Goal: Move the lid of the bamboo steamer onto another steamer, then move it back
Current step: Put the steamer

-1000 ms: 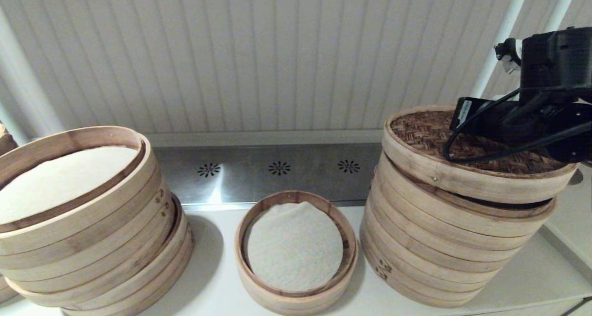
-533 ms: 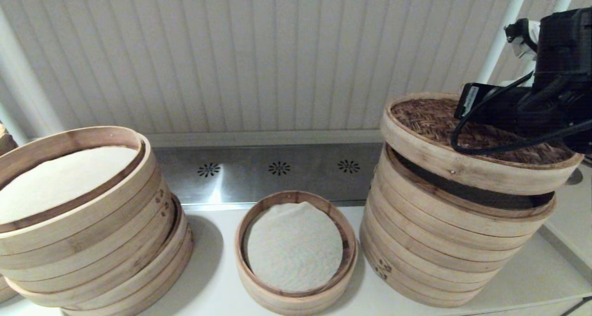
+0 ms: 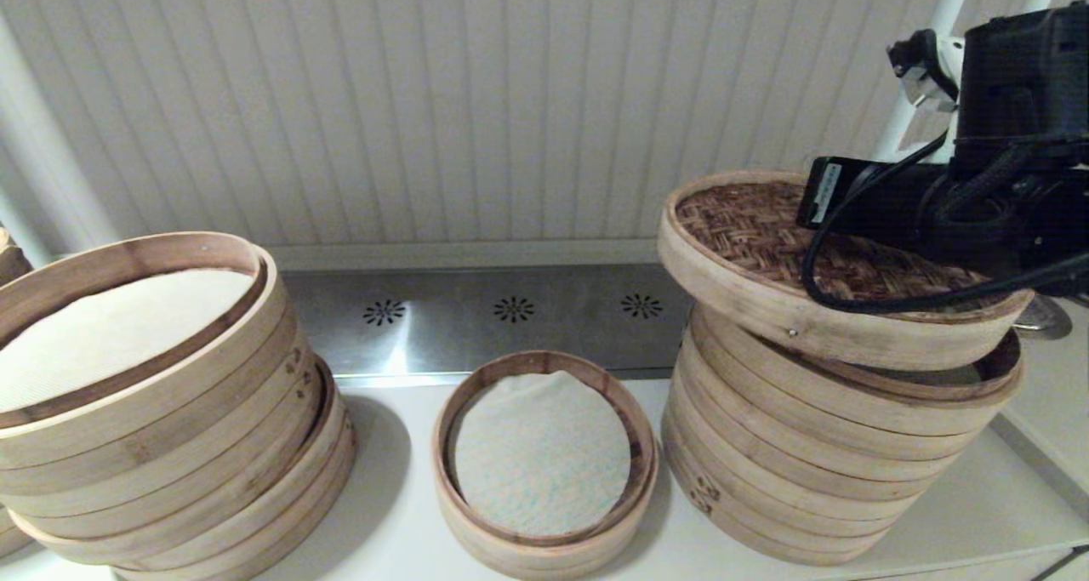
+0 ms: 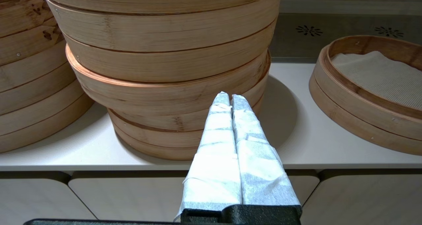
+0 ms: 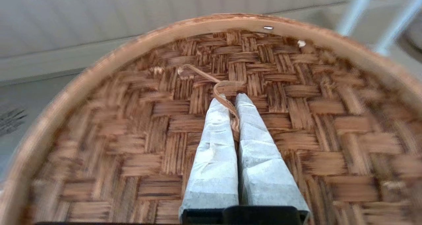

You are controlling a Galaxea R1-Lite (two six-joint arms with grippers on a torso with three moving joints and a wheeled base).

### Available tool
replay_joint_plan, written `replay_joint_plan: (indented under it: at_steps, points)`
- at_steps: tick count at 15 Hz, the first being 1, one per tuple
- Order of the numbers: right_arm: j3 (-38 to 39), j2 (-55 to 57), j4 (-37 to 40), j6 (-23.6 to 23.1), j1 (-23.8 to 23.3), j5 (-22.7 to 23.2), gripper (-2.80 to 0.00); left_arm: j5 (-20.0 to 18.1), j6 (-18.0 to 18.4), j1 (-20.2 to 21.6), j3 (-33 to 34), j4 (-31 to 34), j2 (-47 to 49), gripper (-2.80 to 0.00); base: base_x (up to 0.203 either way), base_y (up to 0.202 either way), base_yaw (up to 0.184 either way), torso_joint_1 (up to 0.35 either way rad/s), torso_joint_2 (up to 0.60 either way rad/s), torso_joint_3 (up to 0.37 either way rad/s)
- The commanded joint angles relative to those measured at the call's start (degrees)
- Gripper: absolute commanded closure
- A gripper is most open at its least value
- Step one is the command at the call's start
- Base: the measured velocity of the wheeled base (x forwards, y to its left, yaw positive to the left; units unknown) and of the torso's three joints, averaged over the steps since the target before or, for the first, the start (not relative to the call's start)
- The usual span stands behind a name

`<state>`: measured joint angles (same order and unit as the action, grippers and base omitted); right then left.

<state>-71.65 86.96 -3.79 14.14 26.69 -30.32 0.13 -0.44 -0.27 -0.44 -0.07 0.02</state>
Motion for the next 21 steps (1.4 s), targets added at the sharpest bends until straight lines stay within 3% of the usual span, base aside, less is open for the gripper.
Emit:
replay_joint_plan:
  at_steps: [1, 8, 21]
  points:
    - [-0.58, 0.03, -0.09, 0.17, 3.95, -0.29, 0.00, 0.04, 0.00, 0.00, 0.00, -0.01, -0.02, 0.00, 0.000, 0.000, 0.000, 0.000, 0.00, 0.000]
    - [-1.48, 1.46, -0.16, 0.40, 14.68, -1.44, 0.00, 0.04, 0.00, 0.00, 0.00, -0.01, -0.02, 0.00, 0.000, 0.000, 0.000, 0.000, 0.00, 0.000]
    - [-8.70, 7.64, -0.60, -1.31, 24.63, -1.48, 0.00, 0.04, 0.00, 0.00, 0.00, -0.01, -0.02, 0.00, 0.000, 0.000, 0.000, 0.000, 0.00, 0.000]
